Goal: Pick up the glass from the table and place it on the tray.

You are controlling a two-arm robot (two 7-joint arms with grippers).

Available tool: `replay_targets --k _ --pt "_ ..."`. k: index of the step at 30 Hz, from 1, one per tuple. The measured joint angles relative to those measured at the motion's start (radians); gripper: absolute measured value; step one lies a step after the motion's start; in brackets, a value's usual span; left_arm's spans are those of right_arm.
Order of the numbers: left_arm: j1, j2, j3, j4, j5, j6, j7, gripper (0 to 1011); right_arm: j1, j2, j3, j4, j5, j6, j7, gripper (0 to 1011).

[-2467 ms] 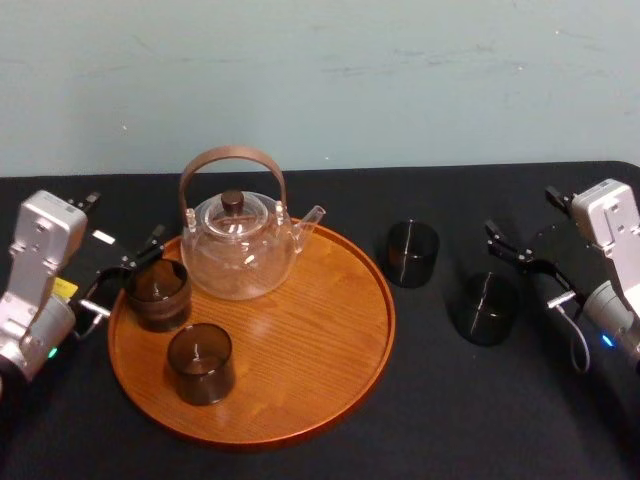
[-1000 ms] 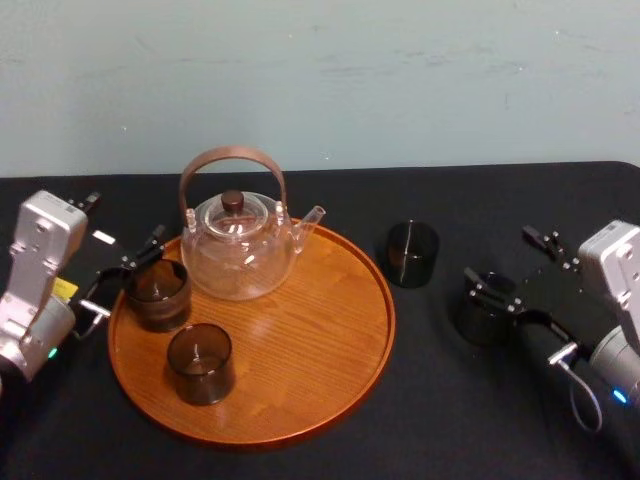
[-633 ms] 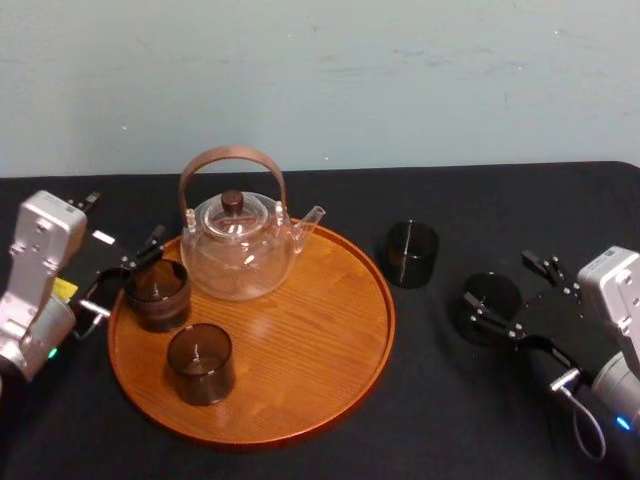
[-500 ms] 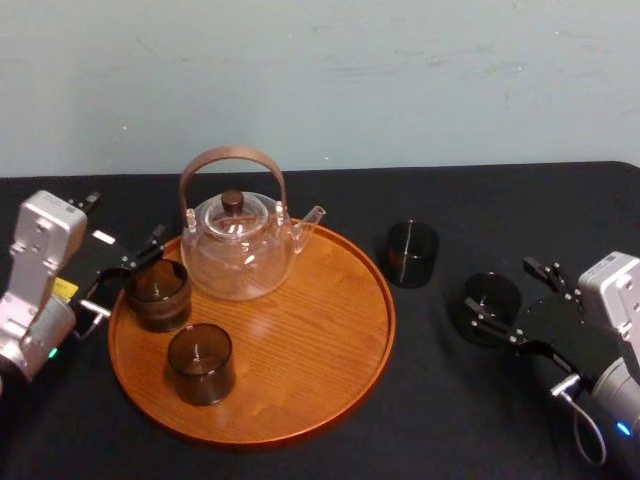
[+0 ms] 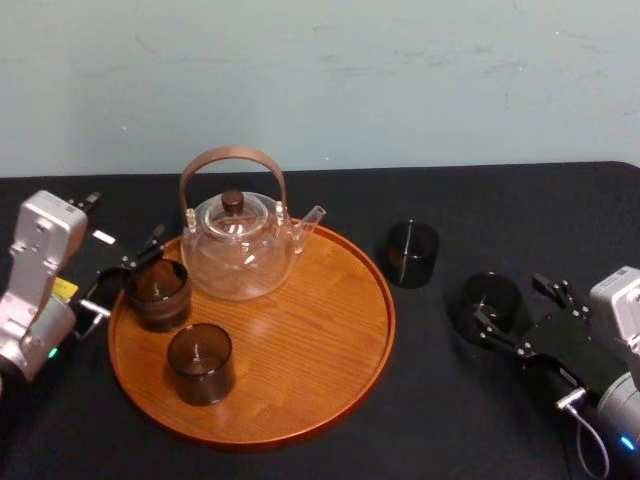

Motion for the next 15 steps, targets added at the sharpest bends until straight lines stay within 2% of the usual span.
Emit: replay_targets --k 15 --pt "0.0 0.0 0.0 0.0 0.0 0.0 0.0 1001 0.001 -0.044 0.031 0.059 0.024 -0.025 0.055 1002"
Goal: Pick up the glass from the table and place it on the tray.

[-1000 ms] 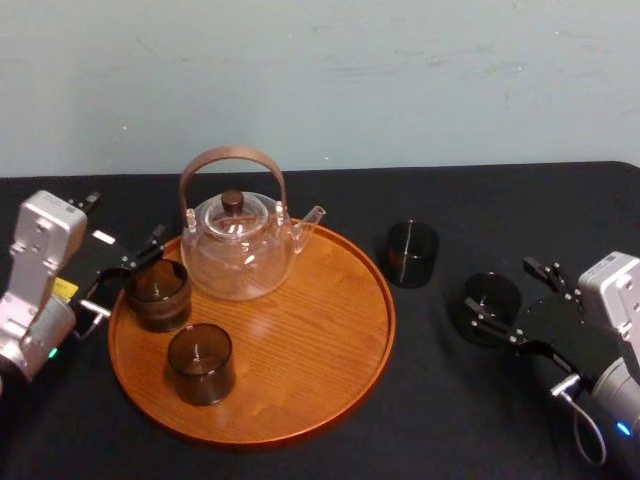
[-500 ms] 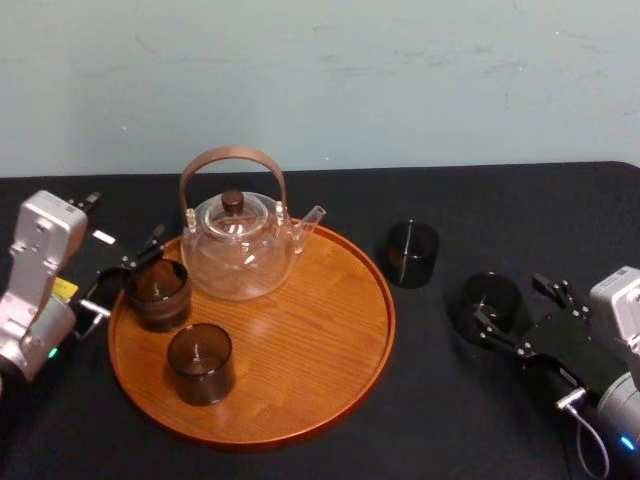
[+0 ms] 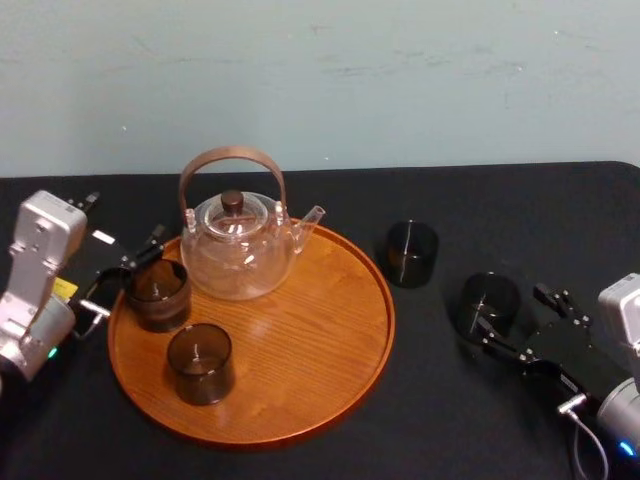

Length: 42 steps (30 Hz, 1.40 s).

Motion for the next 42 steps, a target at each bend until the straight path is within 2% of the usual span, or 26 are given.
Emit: replay_targets --k 14,30,42 --pt "0.0 0.0 0.0 0.0 0.0 0.0 0.0 1001 0.068 -0.05 0.008 0.096 0.008 -0.007 0.073 1002" --pt "0.0 0.0 0.0 0.0 0.0 0.0 0.0 1002 0.175 -0.11 0.005 0.234 0.002 -0.014 0.173 1002" --pt "0.0 0.0 0.0 0.0 0.0 0.0 0.0 1001 0.168 -0.106 0.005 0.225 0.002 -0.013 0.163 1002"
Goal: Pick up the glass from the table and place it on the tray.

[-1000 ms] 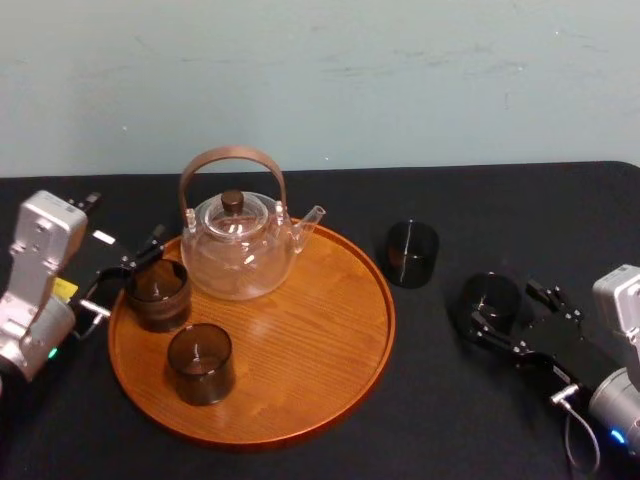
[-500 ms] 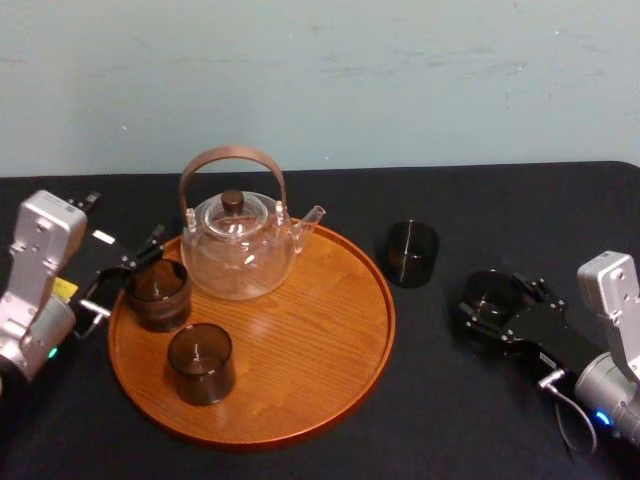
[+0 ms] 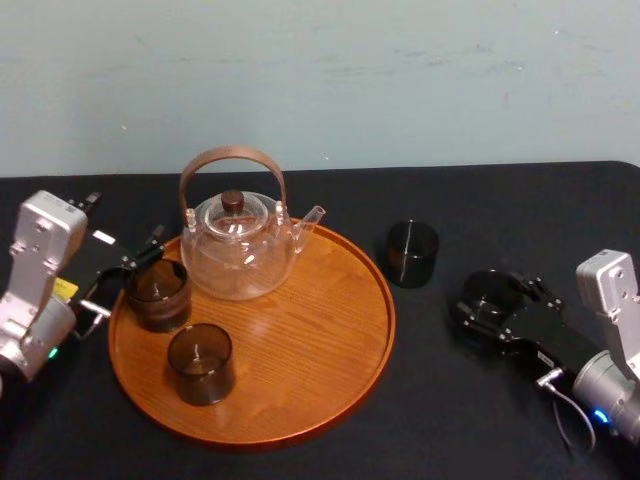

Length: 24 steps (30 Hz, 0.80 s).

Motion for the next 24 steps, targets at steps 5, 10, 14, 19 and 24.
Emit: replay_targets --k 5,10,14,19,24 --pt "0.0 0.0 0.0 0.0 0.0 0.0 0.0 1001 -0.002 0.001 0.0 -0.002 -0.001 0.0 -0.002 1002" --pt "0.0 0.0 0.0 0.0 0.0 0.0 0.0 1001 -0.003 0.002 -0.001 -0.004 -0.001 0.001 -0.004 977" --pt "0.0 0.0 0.0 0.0 0.0 0.0 0.0 1001 -0.003 0.002 -0.001 -0.005 -0.001 0.001 -0.005 918" --pt "0.0 0.0 0.0 0.0 0.0 0.0 0.0 1001 -0.004 0.002 -0.001 -0.006 -0.002 0.002 -0.006 912" --pt "0.0 0.0 0.0 0.0 0.0 0.0 0.0 1001 -0.004 0.003 -0.001 -0.007 -0.002 0.002 -0.007 912"
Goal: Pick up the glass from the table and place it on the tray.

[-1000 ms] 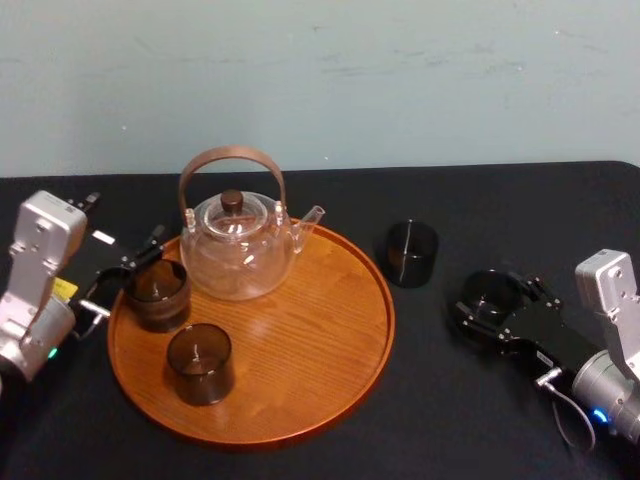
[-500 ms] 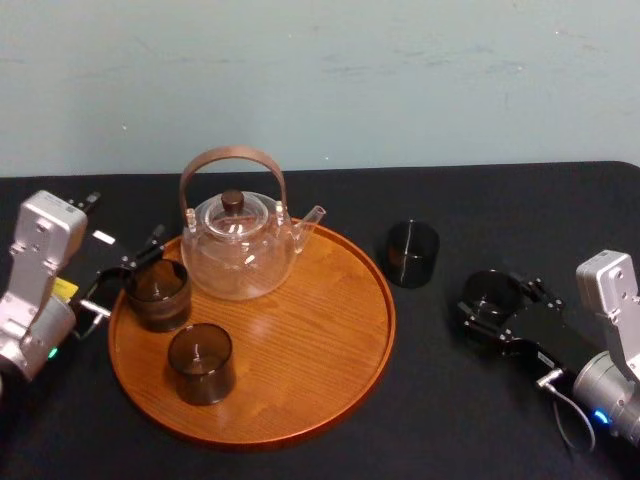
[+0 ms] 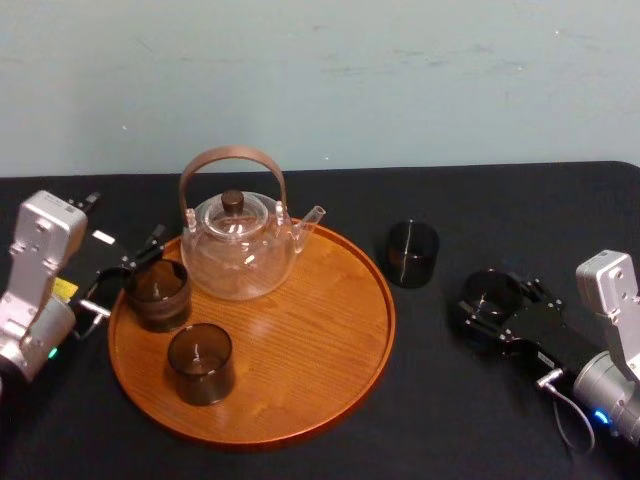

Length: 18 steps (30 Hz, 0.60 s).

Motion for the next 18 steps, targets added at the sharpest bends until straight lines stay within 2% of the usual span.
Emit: replay_targets --k 11,18 --pt "0.0 0.0 0.0 0.0 0.0 0.0 0.0 1001 -0.005 -0.004 0.007 -0.007 -0.005 0.0 0.001 912" --pt "0.0 0.0 0.0 0.0 0.0 0.0 0.0 1001 -0.024 -0.005 0.015 -0.077 -0.043 -0.012 0.015 912"
